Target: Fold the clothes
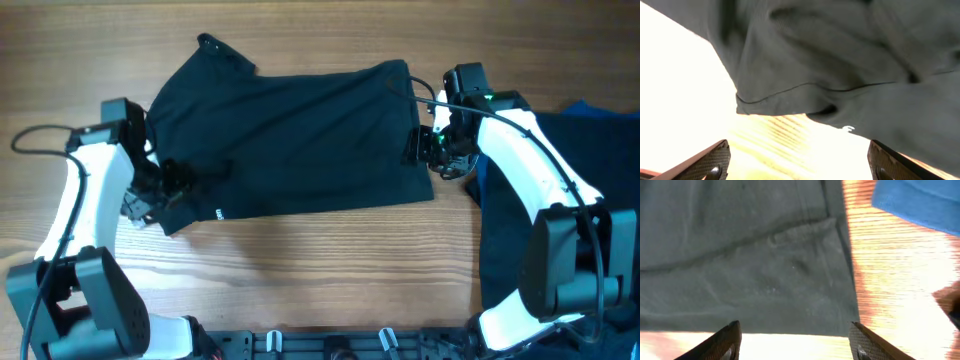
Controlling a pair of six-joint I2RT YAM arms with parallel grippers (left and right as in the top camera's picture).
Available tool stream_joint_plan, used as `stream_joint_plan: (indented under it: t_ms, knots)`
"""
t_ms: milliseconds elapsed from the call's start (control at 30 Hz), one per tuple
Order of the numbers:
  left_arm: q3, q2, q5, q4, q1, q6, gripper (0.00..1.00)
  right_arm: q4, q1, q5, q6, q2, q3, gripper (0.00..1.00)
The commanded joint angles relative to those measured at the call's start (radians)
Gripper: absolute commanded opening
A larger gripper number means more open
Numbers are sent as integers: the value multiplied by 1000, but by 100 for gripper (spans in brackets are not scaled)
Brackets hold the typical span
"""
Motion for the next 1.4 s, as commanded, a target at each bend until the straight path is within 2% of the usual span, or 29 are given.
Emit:
stream_joint_plan:
  t_ms: [0, 100, 167, 233, 400, 467, 567, 600, 667, 700, 733, 833, 867, 967, 1000, 1100, 1167, 1267, 1367]
  knots:
    - [-127, 6, -3, 88, 35, -86, 84, 17, -45, 40, 61, 8, -64, 70]
    - [-171, 10, -4, 172, 72, -87, 75, 66, -84, -53, 18, 8, -116, 69]
    - [-195, 10, -21, 242, 105, -86, 60, 114, -96, -143, -43, 8, -156, 68]
    - [-200, 10, -36, 267, 122, -85, 55, 150, -97, -195, -83, 8, -193, 68]
    - [-201, 10, -49, 328, 135, -74, 52, 266, -96, -196, -75, 8, -264, 66]
    - [-208, 11, -52, 362, 135, -63, 52, 311, -96, -180, -19, 8, -286, 66]
    - [-237, 17, -52, 410, 135, -48, 54, 356, -96, -177, 6, 13, -306, 65]
    - [-245, 21, -52, 414, 135, -48, 55, 357, -96, -180, 6, 18, -306, 61]
    - [-256, 26, -62, 417, 135, -48, 59, 338, -93, -198, 6, 26, -306, 44]
    - [-256, 26, -72, 416, 135, -48, 61, 315, -90, -196, 6, 31, -306, 38]
    - [-256, 26, -89, 417, 135, -48, 63, 307, -88, -196, -4, 38, -306, 27]
    - [-256, 26, -125, 414, 137, -48, 64, 308, -88, -161, 1, 37, -306, 13]
    - [-256, 26, -135, 412, 138, -48, 64, 300, -92, -90, 61, 37, -306, 6]
    - [-256, 26, -139, 402, 161, -48, 65, 298, -122, -27, 102, 37, -303, 4]
    - [-256, 26, -138, 401, 170, -48, 70, 298, -132, -27, 100, 37, -300, 4]
    - [-256, 26, -130, 402, 202, -45, 94, 294, -148, -39, 81, 32, -296, 4]
    - [-256, 26, -40, 414, 208, 29, 100, 289, -148, -43, 50, 32, -296, 4]
    - [-256, 26, 56, 438, 208, 59, 100, 279, -148, -42, 48, 32, -296, 4]
    - [-256, 26, 76, 459, 208, 58, 100, 277, -148, -43, 47, 32, -296, 4]
